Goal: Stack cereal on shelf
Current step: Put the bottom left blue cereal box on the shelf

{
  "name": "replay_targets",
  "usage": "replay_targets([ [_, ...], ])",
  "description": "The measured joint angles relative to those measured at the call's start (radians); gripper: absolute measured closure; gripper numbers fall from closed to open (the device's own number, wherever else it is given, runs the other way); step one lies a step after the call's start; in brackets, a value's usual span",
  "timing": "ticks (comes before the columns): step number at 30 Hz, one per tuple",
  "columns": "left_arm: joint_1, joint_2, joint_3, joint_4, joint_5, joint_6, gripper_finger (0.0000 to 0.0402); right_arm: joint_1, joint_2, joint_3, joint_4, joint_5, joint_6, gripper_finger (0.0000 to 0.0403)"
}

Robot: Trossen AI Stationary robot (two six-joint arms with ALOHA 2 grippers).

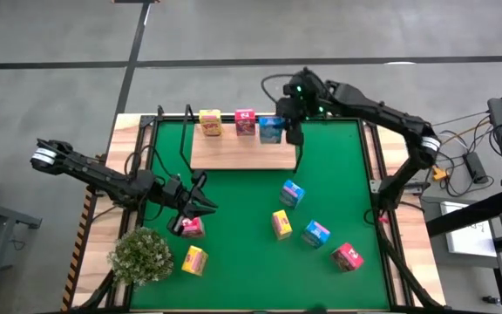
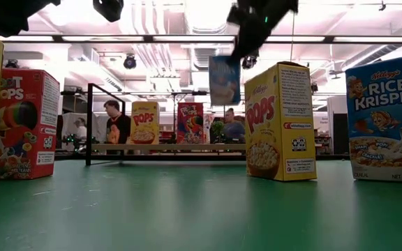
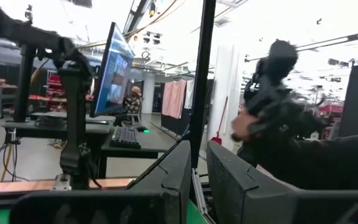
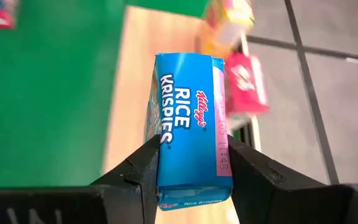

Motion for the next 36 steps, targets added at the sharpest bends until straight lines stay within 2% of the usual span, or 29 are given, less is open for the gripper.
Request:
replay_targets([
  [5, 0.0, 0.0, 0.0, 0.003, -0.008, 0.006, 0.0365, -0.111, 0.108, -0.001, -0.003, -0.006, -0.044, 0.026],
  [10, 0.0, 0.0, 0.0, 0.003, -0.009, 0.024, 0.0365, -0.165, 0.179, -0.002, 0.0, -0.006, -0.064, 0.026],
  [15, 0.001, 0.0, 0.0, 0.002, -0.025, 0.056, 0.0365, -0.174, 0.196, -0.002, 0.032, -0.059, -0.099, 0.0263],
  [24, 0.002, 0.0, 0.0, 0.003, -0.084, 0.079, 0.0365, -0.182, 0.197, -0.002, 0.061, -0.058, -0.141, 0.0255],
  [36, 0.002, 0.0, 0.0, 0.003, -0.102, 0.097, 0.0365, -0.182, 0.233, 0.0, 0.069, -0.061, -0.106, 0.0253],
])
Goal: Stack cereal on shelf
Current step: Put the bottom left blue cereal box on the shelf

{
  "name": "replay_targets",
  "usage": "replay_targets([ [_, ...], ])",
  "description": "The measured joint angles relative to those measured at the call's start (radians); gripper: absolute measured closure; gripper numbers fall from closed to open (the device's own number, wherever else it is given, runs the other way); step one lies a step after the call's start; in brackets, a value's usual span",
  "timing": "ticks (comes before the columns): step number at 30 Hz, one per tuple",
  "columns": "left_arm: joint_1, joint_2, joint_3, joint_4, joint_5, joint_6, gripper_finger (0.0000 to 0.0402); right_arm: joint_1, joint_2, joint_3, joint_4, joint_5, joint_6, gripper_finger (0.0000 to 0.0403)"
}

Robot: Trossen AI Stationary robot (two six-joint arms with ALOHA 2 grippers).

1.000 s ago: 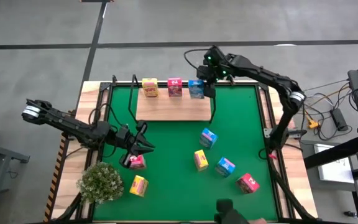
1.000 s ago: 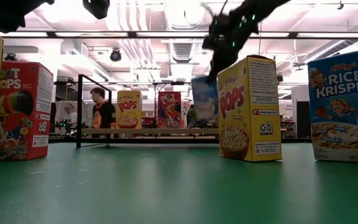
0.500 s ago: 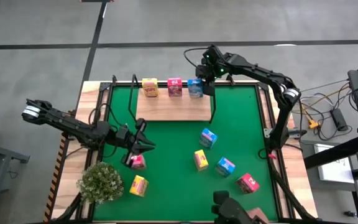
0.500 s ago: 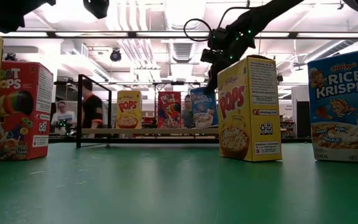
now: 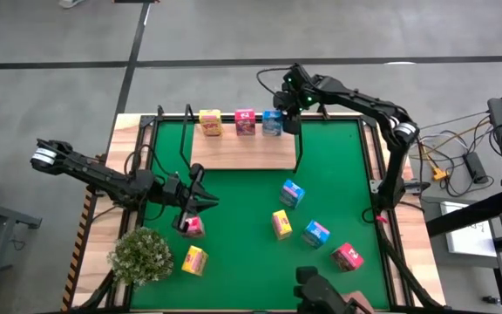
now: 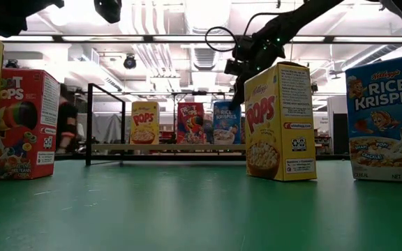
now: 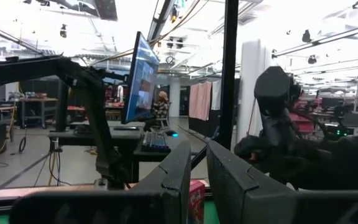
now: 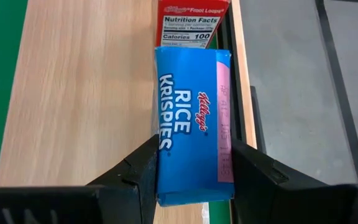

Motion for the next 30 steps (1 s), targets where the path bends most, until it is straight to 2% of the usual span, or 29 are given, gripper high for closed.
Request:
replay_targets([
  [19, 0.0, 0.0, 0.0, 0.001, 0.0, -0.012, 0.0365, 0.001, 0.016, 0.011, -0.022, 0.008, 0.028, 0.0252],
  [26, 0.0, 0.0, 0.0, 0.004, 0.0, -0.02, 0.0365, 0.008, 0.014, 0.035, -0.058, 0.014, 0.032, 0.0264],
  [30, 0.0, 0.0, 0.0, 0.005, 0.0, -0.02, 0.0365, 0.008, 0.014, 0.041, -0.058, 0.013, 0.049, 0.0245],
])
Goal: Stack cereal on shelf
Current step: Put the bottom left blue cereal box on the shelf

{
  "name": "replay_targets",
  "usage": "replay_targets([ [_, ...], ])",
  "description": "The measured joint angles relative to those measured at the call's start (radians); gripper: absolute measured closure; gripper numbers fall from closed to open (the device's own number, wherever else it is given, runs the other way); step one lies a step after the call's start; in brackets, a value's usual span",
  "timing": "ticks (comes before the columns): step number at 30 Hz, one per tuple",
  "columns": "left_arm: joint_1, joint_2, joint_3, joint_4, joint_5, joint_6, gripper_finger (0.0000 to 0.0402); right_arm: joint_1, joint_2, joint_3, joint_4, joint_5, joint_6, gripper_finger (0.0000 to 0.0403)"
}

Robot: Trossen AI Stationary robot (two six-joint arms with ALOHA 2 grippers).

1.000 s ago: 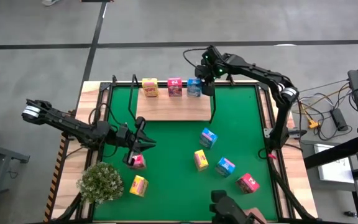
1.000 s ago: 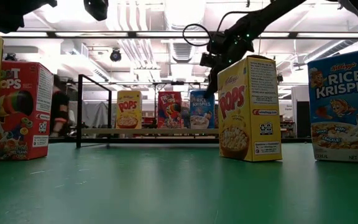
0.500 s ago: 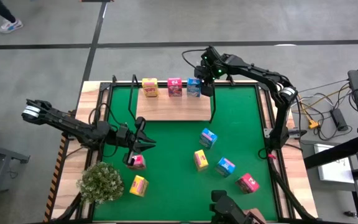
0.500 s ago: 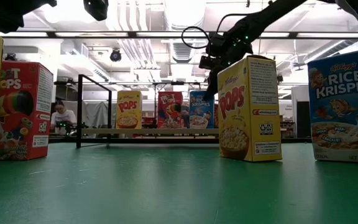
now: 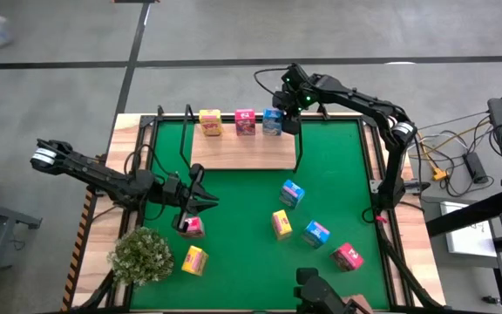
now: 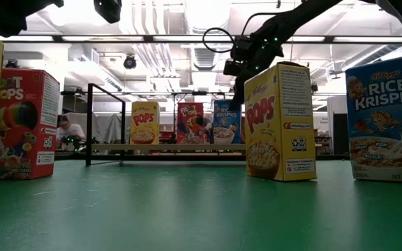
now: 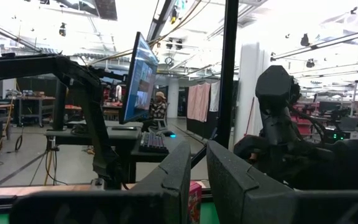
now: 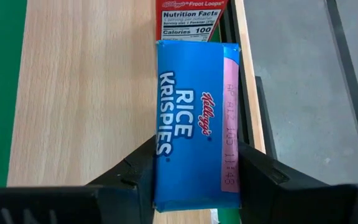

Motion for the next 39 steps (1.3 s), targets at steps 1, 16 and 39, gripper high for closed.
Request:
replay_targets([
  [1, 0.0, 0.0, 0.0, 0.0, 0.0, 0.0, 0.0365, 0.0, 0.0, 0.0, 0.0, 0.0, 0.003, 0.0237],
  [16, 0.0, 0.0, 0.0, 0.013, 0.0, -0.004, 0.0365, 0.025, -0.05, 0.002, -0.009, -0.002, 0.022, 0.019],
  [39, 0.0, 0.0, 0.0, 0.009, 0.0, 0.0, 0.0365, 0.076, -0.059, 0.002, 0.236, 0.024, 0.094, 0.0329],
])
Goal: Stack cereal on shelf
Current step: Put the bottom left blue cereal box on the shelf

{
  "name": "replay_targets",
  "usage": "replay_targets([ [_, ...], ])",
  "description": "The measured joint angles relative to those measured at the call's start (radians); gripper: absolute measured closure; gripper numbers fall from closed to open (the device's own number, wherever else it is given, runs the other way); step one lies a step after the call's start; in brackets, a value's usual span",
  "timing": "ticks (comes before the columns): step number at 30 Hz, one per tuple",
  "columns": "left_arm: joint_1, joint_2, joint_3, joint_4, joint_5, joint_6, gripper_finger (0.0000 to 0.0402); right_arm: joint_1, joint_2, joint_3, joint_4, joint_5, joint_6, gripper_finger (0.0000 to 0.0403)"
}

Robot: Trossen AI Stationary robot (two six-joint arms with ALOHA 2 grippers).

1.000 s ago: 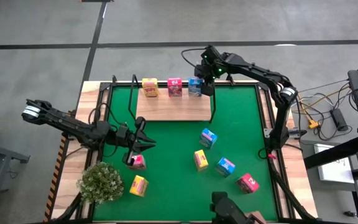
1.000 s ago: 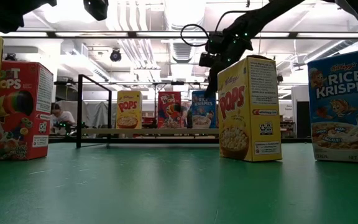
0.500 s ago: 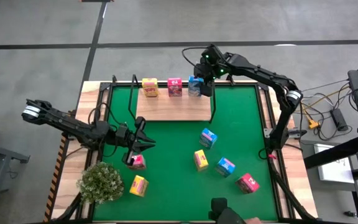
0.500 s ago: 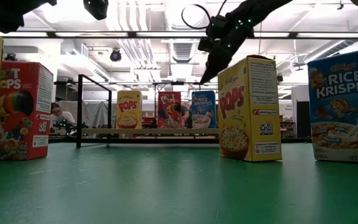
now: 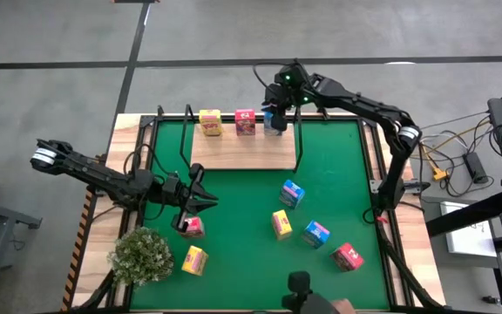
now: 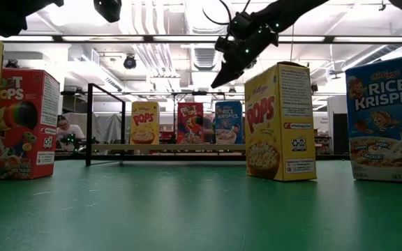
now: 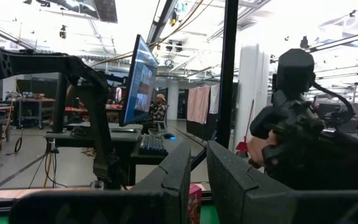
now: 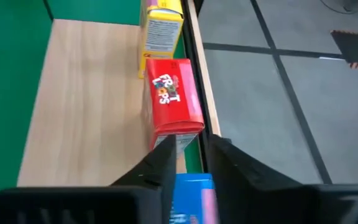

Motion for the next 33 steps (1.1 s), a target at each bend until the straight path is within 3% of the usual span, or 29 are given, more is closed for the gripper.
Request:
replay_targets([
  [8, 0.0, 0.0, 0.0, 0.008, 0.0, -0.005, 0.0365, 0.0, 0.043, 0.0, -0.02, 0.05, -0.008, 0.0391],
  [22, 0.0, 0.0, 0.0, 0.005, 0.0, -0.002, 0.0365, 0.0, 0.031, 0.083, -0.107, 0.054, -0.008, 0.0393],
  [26, 0.0, 0.0, 0.0, 0.002, 0.0, 0.009, 0.0365, 0.0, 0.031, 0.118, -0.172, 0.054, -0.003, 0.0367],
  [33, 0.0, 0.0, 0.0, 0.007, -0.001, 0.029, 0.0365, -0.006, 0.034, 0.119, -0.278, 0.054, 0.009, 0.0252],
])
